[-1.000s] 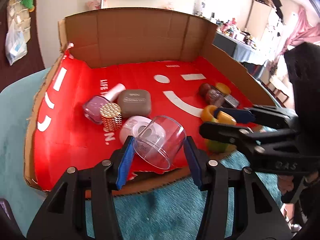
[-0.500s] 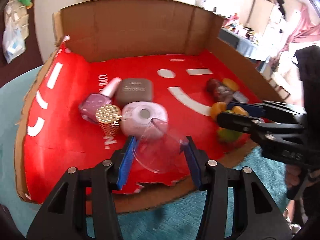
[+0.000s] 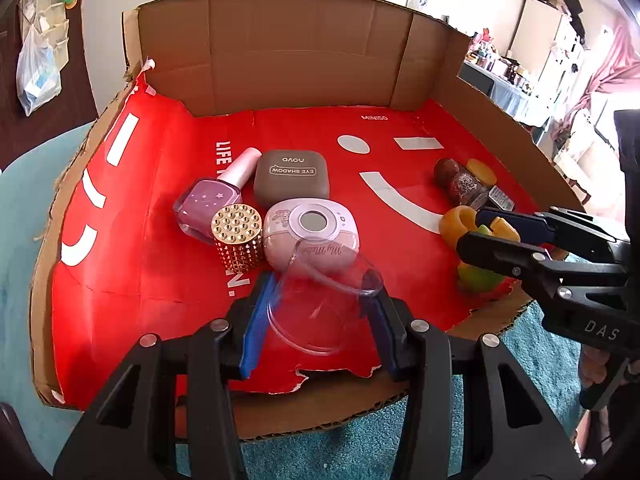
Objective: Organize rigid objects
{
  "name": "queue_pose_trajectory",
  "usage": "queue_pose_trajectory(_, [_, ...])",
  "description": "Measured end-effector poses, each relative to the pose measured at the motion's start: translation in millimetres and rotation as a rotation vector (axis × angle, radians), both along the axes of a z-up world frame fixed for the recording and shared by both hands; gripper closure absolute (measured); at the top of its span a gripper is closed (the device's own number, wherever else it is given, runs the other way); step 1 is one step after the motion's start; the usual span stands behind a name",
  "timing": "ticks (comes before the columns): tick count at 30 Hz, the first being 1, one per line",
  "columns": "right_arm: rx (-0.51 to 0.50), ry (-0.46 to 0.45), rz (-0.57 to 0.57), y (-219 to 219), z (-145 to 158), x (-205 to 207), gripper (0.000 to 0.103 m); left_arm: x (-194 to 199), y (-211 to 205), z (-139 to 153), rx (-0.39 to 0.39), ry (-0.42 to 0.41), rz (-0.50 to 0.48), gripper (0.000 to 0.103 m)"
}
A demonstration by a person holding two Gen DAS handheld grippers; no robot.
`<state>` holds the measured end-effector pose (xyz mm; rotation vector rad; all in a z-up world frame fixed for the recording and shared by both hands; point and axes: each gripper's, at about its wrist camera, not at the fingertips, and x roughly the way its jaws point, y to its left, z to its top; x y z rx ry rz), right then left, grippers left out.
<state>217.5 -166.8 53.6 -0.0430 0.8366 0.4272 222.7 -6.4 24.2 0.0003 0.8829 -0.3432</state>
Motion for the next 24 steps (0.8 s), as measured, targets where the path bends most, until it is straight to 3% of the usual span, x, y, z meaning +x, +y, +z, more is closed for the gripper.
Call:
queue_pose_trajectory(4, [0.010,-0.004,0.005,-1,1,-2,0.060,0,0,0,-0.005,0.006,0.004,0.056])
queue_pose_trajectory(9, [0.029,-0.017,0.002,-2,5,-7,0.050,-7,-1,4,-0.002,-0.013,0.020,0.053])
queue_pose_trajectory(14, [0.048,-0.046,-0.007,-5,14,-16,0.044,-20,-5,14,0.021,-0.065,0.038,0.037])
queue_pose_trajectory(18, [0.041,-0.113,-0.050,-9,24,-29,0.031,-32,-6,21,0.030,-0.103,0.059,0.024])
queue_pose_trajectory(22, [0.042,-0.176,-0.124,-17,30,-43,0.024,-42,-6,26,0.053,-0.149,0.104,0.009])
queue_pose_trajectory(24, [0.037,-0.197,-0.156,-19,32,-49,0.018,-46,-6,28,0.064,-0.169,0.121,0.006])
